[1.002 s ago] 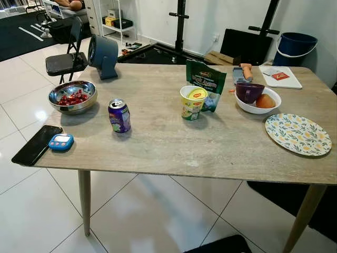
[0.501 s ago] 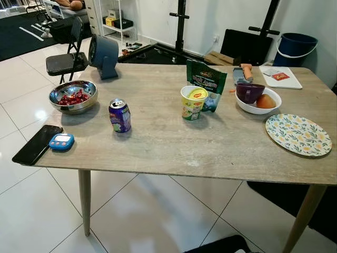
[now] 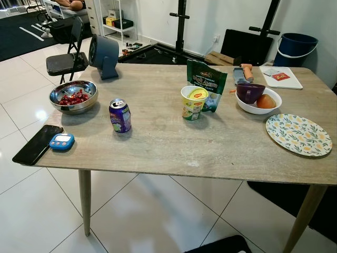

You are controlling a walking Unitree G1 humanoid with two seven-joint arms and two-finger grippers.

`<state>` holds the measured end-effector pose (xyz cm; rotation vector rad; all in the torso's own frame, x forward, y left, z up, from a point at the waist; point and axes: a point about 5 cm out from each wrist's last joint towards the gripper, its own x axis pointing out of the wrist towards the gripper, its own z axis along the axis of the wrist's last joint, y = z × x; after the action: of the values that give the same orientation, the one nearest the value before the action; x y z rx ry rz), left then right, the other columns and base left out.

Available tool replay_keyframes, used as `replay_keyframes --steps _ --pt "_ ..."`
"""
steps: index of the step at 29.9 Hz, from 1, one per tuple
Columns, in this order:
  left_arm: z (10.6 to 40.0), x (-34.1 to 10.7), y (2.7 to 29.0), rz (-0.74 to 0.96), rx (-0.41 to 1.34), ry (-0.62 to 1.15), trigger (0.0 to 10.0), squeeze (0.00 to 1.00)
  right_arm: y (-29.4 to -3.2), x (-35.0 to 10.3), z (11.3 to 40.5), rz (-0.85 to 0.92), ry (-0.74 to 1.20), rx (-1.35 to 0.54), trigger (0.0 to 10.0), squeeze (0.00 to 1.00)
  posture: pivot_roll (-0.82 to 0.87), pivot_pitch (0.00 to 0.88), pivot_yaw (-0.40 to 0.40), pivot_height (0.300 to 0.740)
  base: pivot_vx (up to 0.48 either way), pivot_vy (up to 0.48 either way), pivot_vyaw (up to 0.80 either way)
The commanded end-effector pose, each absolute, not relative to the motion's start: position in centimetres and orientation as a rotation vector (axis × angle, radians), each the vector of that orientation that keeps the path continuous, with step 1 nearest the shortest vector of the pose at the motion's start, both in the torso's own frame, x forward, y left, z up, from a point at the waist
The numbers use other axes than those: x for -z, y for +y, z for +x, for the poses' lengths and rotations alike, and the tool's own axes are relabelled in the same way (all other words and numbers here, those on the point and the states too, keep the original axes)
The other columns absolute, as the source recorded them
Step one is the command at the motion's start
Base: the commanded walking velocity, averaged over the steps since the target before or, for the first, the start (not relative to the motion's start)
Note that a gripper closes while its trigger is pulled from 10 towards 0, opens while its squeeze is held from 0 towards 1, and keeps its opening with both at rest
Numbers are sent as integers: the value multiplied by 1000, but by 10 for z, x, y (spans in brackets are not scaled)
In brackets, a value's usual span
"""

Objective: Restocking fridge

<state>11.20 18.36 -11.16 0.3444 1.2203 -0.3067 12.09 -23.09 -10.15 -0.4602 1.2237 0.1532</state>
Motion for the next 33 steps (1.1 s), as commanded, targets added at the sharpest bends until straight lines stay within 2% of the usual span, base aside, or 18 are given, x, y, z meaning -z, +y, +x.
replay_keyframes --steps 1,9,10,11,12,33 --pt "126 108 167 303 340 1145 10000 0 -219 106 113 -431 1242 -186 10000 0 -3 94 19 740 0 0 0" --pt "126 108 174 295 311 1147 10000 0 -224 103 120 -457 1220 -169 10000 0 -3 89 18 740 0 0 0" --pt "127 107 175 283 294 1147 10000 1000 -225 103 120 -461 1219 -163 10000 698 -3 89 18 740 0 0 0" --pt "127 107 175 283 294 1147 10000 1000 -225 103 120 -461 1219 -163 10000 698 -3 89 18 740 0 0 0" --pt "127 107 177 271 276 1147 10000 1000 -227 103 120 -465 1219 -153 10000 1000 -3 89 18 740 0 0 0" --pt "124 108 179 258 261 1153 10000 1000 -241 99 120 -450 1217 -82 10000 1000 -14 82 15 740 0 0 0"
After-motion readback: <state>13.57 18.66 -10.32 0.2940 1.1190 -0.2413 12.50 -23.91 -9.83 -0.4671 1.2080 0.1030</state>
